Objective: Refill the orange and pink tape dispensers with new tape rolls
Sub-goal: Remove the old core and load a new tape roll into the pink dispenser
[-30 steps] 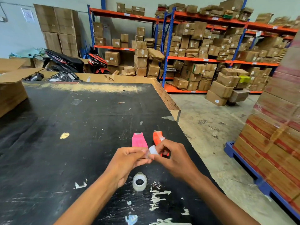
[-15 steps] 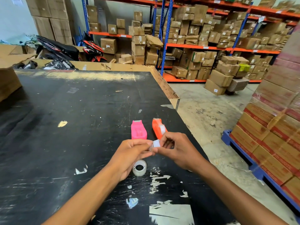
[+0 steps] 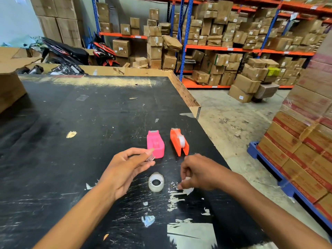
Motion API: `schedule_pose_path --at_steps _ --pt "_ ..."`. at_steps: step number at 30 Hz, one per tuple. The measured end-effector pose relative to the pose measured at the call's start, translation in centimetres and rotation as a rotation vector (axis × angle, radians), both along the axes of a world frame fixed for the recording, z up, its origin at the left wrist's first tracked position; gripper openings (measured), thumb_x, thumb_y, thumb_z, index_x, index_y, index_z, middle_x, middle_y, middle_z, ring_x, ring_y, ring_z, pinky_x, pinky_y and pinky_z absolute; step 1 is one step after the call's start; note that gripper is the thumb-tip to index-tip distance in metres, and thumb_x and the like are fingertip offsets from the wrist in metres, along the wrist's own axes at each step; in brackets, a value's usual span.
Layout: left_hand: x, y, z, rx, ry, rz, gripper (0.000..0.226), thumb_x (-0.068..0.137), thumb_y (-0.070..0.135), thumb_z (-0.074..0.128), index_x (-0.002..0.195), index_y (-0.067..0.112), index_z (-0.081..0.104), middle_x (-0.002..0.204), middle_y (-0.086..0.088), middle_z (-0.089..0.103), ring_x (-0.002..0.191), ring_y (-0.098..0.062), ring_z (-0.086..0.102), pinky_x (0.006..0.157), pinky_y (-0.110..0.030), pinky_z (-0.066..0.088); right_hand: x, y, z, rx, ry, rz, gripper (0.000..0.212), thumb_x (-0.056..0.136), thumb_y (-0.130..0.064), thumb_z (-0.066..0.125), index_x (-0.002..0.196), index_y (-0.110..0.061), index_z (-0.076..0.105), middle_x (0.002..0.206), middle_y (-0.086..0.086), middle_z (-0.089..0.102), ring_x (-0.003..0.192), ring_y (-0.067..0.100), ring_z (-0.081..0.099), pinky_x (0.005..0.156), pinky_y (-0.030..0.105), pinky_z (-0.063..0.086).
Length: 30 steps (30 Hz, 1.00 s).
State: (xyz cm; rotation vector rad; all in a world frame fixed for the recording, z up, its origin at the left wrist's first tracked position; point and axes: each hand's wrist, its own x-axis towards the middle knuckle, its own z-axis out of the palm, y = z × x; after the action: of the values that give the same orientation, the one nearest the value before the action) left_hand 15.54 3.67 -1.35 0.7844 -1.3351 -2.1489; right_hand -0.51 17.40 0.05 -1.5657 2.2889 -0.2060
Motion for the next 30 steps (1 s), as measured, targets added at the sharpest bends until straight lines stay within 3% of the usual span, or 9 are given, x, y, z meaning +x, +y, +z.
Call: schedule_pose_path --at_steps 2,6,10,13,16,18,22,24,30 --pt "0.5 -0.2 -0.1 -0.002 0.011 0.024 0.013 0.083 0.002 0.063 0.093 -0.002 0.07 0.085 -0.017 0.07 0.065 -0.014 0.072 0.057 -0.013 0.056 0.9 -0.8 0.4 -0.083 -0.028 0.027 0.028 0.075 -0.043 0.075 0.084 -0.019 0.065 0.07 -0.011 0.058 0.067 0.009 0.055 0.062 0.028 0.046" --pt "1.4 -0.3 -0.3 0.024 0.031 0.065 0.014 0.087 0.0 0.059 0.092 0.001 0.072 0.078 -0.01 0.077 0.069 -0.013 0.074 0.059 -0.014 0.057 3.5 -3.0 -1.0 -0.101 0.033 0.071 0.058 0.076 -0.054 0.069 0.118 -0.016 0.058 0.103 0.003 0.064 0.092 0.024 0.061 0.074 0.038 0.048" --pt "2.5 -0.4 -0.7 0.024 0.019 0.097 0.015 0.087 0.001 0.059 0.093 0.004 0.073 0.083 -0.011 0.079 0.074 -0.015 0.075 0.063 -0.015 0.059 4.9 -4.4 -2.7 -0.07 0.137 0.069 0.056 0.079 -0.046 0.068 0.119 -0.009 0.055 0.116 0.014 0.062 0.104 0.036 0.06 0.083 0.043 0.051" --pt "3.4 -0.5 -0.9 0.023 0.024 0.129 0.017 0.083 0.001 0.063 0.098 0.001 0.072 0.091 -0.016 0.078 0.079 -0.018 0.076 0.068 -0.018 0.06 4.4 -4.2 -2.8 -0.244 -0.204 -0.041 0.047 0.078 -0.032 0.072 0.117 -0.01 0.059 0.099 0.005 0.064 0.088 0.024 0.063 0.084 0.043 0.054" --pt "3.6 -0.6 -1.0 -0.026 0.014 0.155 0.017 0.08 0.001 0.066 0.096 -0.002 0.073 0.094 -0.017 0.077 0.081 -0.019 0.074 0.071 -0.019 0.06 4.0 -3.7 -1.4 -0.512 -0.671 -0.181 0.053 0.074 -0.011 0.079 0.123 -0.008 0.057 0.086 -0.005 0.06 0.073 0.006 0.06 0.077 0.023 0.054" --pt "3.4 -0.3 -0.9 -0.055 0.032 0.153 0.015 0.079 0.001 0.067 0.092 0.0 0.075 0.09 -0.016 0.078 0.081 -0.017 0.074 0.07 -0.017 0.059 3.9 -3.6 -0.8 -0.604 -0.81 -0.186 0.061 0.071 -0.005 0.08 0.127 -0.012 0.055 0.088 -0.004 0.062 0.074 0.002 0.063 0.075 0.021 0.055" --pt "2.8 0.6 -0.7 -0.143 0.073 0.144 0.032 0.069 0.011 0.071 0.098 -0.003 0.074 0.093 -0.018 0.078 0.085 -0.017 0.073 0.079 -0.021 0.059 4.8 -3.6 -0.6 -0.71 -0.859 -0.167 0.069 0.068 -0.005 0.083 0.129 -0.021 0.053 0.106 0.012 0.065 0.091 0.014 0.065 0.083 0.025 0.056" --pt "2.4 0.8 -0.4 -0.212 0.077 0.154 0.03 0.07 0.011 0.071 0.097 -0.001 0.076 0.093 -0.016 0.078 0.087 -0.018 0.073 0.082 -0.022 0.058 4.9 -3.4 -0.6 -0.764 -0.88 -0.172 0.07 0.068 -0.003 0.082 0.129 -0.021 0.053 0.108 0.016 0.065 0.097 0.022 0.065 0.084 0.026 0.056" --pt "1.8 1.0 0.3 -0.4 0.057 0.122 0.018 0.072 0.01 0.074 0.089 0.005 0.079 0.089 -0.006 0.08 0.083 -0.01 0.073 0.075 -0.015 0.055 4.0 -2.6 0.1 -0.796 -0.807 -0.091 0.072 0.068 -0.002 0.083 0.129 -0.025 0.051 0.103 0.01 0.068 0.096 0.02 0.068 0.088 0.036 0.058"
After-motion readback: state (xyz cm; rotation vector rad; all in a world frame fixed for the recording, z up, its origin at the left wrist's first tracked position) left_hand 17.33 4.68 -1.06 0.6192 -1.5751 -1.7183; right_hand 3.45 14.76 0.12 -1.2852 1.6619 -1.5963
